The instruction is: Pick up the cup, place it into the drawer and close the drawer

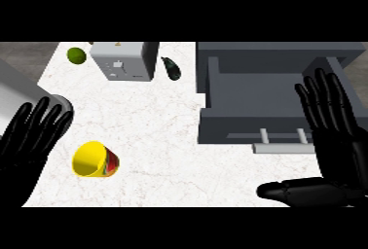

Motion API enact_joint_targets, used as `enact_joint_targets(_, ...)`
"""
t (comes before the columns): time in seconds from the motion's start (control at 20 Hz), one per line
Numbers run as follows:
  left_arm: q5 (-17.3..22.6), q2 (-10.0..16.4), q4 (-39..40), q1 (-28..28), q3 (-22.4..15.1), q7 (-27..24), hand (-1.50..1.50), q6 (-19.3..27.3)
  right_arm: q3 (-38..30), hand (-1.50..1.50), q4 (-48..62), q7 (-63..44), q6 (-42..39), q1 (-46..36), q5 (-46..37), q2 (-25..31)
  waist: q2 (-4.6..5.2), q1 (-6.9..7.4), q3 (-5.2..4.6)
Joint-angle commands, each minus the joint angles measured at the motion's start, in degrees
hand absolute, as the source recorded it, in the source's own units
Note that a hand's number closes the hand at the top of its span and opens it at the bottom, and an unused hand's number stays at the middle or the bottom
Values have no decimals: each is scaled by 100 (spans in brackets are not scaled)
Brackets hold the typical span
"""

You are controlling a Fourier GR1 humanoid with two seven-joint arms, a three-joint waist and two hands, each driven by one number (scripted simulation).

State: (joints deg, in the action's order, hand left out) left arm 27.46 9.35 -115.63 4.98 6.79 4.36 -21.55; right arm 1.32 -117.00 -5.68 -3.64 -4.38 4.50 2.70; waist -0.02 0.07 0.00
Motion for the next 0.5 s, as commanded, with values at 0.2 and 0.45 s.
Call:
enact_joint_targets(0.2, -291, -56, 541, 291, 210, -417, -150, -401, 11, -150, -202, -313, 67, -157, -25, 11, -1, 4, -1)
enact_joint_targets(0.45, -787, -205, 1017, 280, 114, -611, -150, -411, -311, -150, -401, -210, -122, 144, 266, 159, -1, -12, 0)
